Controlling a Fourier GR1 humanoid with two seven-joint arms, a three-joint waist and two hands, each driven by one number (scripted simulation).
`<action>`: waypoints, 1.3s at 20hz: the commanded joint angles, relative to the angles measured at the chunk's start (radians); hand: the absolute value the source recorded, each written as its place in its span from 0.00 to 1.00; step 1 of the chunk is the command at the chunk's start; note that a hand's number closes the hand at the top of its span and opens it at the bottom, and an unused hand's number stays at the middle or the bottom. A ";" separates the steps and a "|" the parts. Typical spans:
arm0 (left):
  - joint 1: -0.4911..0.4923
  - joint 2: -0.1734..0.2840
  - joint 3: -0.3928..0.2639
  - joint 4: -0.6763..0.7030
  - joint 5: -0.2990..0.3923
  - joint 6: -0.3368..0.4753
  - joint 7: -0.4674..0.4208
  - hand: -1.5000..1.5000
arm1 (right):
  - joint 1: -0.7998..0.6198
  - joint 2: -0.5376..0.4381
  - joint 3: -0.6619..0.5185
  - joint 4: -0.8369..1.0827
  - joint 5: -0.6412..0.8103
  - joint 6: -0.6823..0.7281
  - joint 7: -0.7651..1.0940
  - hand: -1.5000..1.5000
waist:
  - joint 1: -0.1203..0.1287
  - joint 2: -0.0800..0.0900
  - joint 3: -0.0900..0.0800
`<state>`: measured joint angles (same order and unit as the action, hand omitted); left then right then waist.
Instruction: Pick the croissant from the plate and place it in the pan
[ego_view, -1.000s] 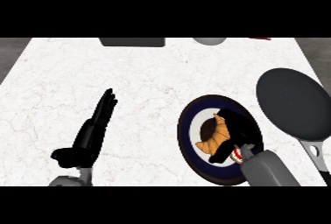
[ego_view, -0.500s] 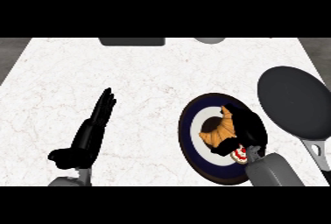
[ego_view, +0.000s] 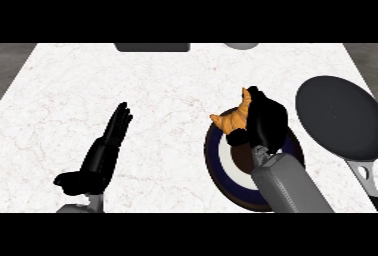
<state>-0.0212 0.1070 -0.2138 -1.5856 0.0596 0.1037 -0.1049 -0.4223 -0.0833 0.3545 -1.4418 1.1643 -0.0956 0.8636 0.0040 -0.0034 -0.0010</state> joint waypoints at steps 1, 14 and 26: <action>-0.003 -0.016 0.002 -0.001 0.007 0.002 0.014 0.50 | -0.063 0.012 -0.004 -0.071 0.113 -0.043 0.077 1.00 | -0.004 0.001 0.001; 0.055 0.017 0.023 -0.047 0.004 -0.039 0.011 0.50 | 0.041 -0.026 -0.279 -0.153 0.020 -0.293 0.006 1.00 | 0.001 0.003 0.001; 0.032 -0.039 -0.002 -0.006 -0.046 -0.017 -0.035 0.50 | 0.052 -0.243 -0.521 0.213 -0.039 -0.597 -0.279 1.00 | 0.006 0.006 0.002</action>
<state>-0.0193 0.0865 -0.1893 -1.5543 0.0355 0.0716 -0.1369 -0.3560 -0.2743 -0.1021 -1.3404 1.1287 -0.5941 0.6526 0.0045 0.0026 0.0006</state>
